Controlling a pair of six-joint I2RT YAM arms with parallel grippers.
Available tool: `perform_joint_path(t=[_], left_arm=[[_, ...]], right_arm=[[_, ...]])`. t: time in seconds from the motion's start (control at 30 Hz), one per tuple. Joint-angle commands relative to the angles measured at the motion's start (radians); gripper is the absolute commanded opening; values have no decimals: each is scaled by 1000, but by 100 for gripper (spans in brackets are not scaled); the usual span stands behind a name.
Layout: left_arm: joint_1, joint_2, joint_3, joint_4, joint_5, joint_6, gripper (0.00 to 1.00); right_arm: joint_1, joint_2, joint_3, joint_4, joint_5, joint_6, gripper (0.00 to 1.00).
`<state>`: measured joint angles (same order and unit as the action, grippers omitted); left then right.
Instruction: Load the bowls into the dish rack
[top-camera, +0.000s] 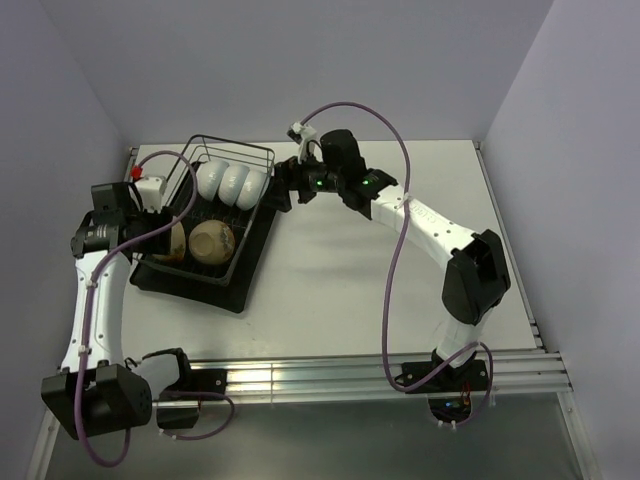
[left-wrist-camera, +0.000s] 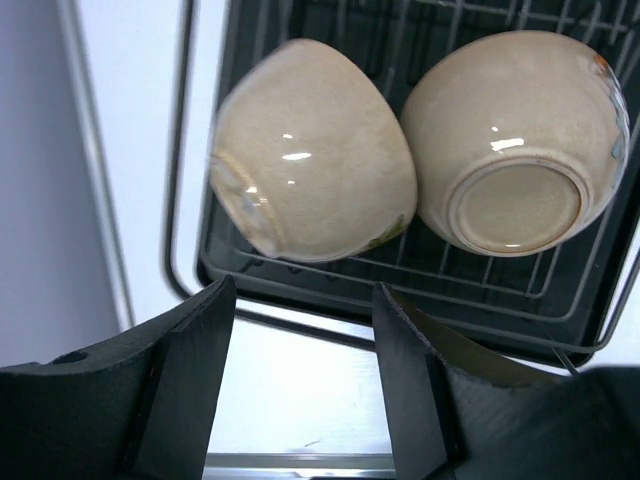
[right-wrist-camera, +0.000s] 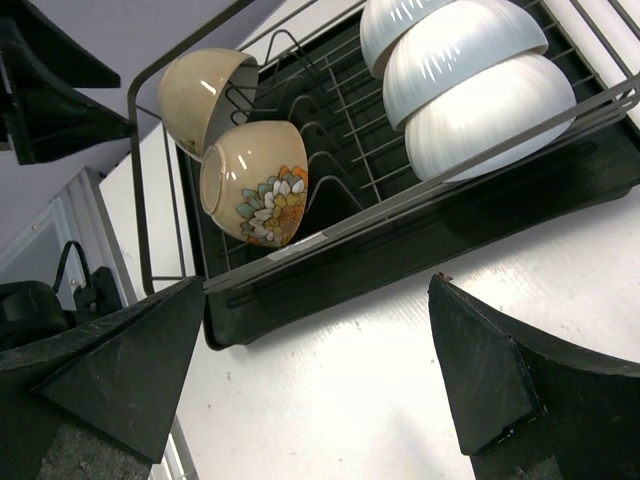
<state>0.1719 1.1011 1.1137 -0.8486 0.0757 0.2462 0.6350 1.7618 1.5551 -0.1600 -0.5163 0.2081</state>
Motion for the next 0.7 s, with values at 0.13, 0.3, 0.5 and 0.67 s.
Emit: perform_joint_path(t=[0.13, 0.3, 0.5, 0.67], left_arm=[[6, 34, -83, 115, 169, -1, 63], [6, 72, -104, 175, 232, -13, 62], [6, 85, -92, 195, 286, -15, 62], [8, 80, -92, 198, 292, -4, 63]], right_arm=[[-6, -73, -21, -15, 18, -32, 100], [-15, -78, -26, -22, 16, -33, 100], [-21, -82, -32, -23, 13, -36, 100], [-21, -79, -26, -24, 10, -33, 100]])
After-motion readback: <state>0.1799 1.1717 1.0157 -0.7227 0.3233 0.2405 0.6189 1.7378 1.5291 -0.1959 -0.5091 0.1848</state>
